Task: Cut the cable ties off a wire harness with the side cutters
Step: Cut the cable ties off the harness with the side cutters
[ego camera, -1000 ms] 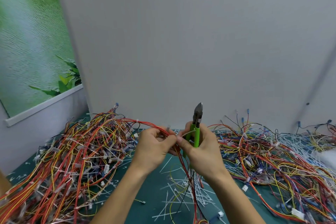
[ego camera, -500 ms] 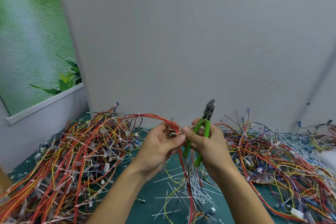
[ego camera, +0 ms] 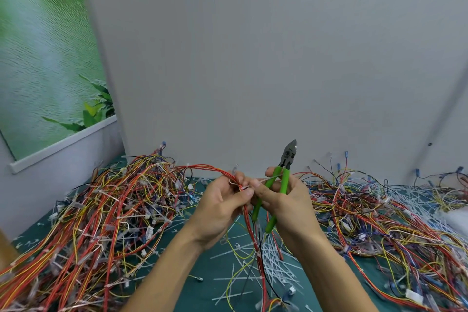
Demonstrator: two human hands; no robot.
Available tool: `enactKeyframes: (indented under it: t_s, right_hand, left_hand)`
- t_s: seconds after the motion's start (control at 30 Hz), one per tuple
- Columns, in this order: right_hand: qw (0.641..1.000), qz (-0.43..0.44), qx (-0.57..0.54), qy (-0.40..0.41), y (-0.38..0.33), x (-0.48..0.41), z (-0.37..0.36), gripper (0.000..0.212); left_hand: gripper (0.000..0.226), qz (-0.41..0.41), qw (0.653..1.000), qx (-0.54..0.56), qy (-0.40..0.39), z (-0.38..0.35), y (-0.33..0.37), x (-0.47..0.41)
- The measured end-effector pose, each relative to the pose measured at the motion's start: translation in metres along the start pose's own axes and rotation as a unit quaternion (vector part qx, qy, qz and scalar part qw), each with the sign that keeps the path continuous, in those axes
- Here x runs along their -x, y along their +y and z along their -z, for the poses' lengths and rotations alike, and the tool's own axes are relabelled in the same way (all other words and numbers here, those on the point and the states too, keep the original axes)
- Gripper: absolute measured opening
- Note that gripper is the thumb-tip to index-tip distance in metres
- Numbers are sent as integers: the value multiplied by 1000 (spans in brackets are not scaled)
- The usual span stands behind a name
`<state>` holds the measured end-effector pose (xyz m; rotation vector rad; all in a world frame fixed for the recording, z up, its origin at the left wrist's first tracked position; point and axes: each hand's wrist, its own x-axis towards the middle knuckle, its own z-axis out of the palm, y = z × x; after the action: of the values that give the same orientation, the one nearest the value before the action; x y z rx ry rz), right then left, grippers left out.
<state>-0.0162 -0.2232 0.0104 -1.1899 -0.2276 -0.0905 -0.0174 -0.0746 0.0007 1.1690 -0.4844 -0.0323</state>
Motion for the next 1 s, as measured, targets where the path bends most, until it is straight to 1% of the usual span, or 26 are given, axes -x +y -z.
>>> enactKeyframes:
  t_s: [0.1,0.23,0.43,0.5,0.6,0.77,0.9,1.0]
  right_hand:
    - [1000,-4,-8,-3,-2,0,0,44]
    - [1000,-6,7,15,1,-2,2,32]
    - [999,-7,22,27,3,-2,3,27]
    - [999,-5,22,29,3,-2,3,26]
    - [999,0,9,37,0,-4,6,24]
    - [997,-6,-36,64,-7,-10,13,23]
    - [996,-14,-55,71,-9,-14,18,23]
    - [996,-9,-27,85,-10,-18,27,21]
  left_hand:
    - [16,-1,1000,-6,-5,3,-2,-1]
    - [16,-2,999,-30,-20,8,-3,-3]
    - [18,6,998,-60,-5,11,-3,-3]
    - [17,14,999,-34,-13,10,-2,-3]
    - [5,27,999,35,-27,8,2,-2]
    - [26,29,999,32,33,2,-4,-4]
    - [25,27,996,56,66,-3,-9,-6]
    - [28,18,993,76,92,-3,-8,-7]
